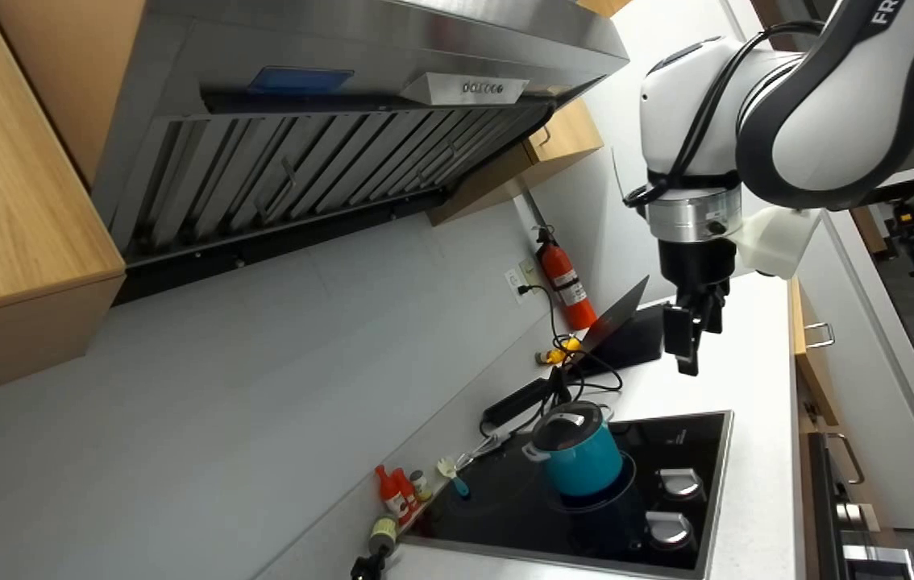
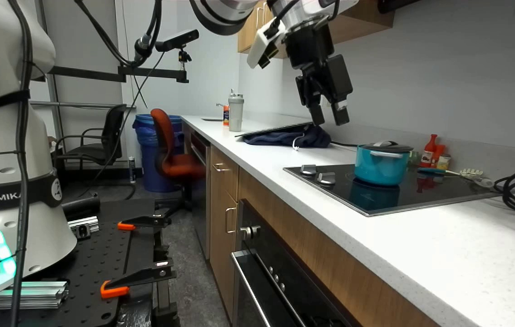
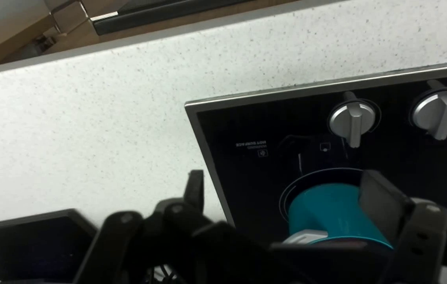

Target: Put the black lid on the blue pot

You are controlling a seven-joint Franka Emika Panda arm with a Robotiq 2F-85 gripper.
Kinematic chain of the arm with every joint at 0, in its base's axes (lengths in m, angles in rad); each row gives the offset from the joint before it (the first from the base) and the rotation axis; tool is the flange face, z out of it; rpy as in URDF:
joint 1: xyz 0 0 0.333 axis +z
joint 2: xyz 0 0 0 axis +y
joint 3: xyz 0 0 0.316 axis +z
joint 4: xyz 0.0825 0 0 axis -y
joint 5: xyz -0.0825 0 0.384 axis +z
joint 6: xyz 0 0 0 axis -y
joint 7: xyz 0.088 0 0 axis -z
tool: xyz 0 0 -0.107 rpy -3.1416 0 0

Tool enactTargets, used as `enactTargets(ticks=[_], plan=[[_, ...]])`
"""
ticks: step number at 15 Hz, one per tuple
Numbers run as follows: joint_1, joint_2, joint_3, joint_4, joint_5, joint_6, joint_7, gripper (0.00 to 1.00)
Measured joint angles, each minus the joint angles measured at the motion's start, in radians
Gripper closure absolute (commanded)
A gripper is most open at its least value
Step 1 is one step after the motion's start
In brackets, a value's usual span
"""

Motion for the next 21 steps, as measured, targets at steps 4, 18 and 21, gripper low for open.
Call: enactTargets(ticks=[4, 18, 21], plan=[[-0.027, -0.078, 0.025, -0.055, 0.000, 0.000, -0.002, 0.00], [-0.068, -0.234, 0.066, -0.123, 0.009, 0.000, -0.033, 0.00], [-0.068, -0.238, 0.067, -0.123, 0.009, 0.000, -0.038, 0.00]])
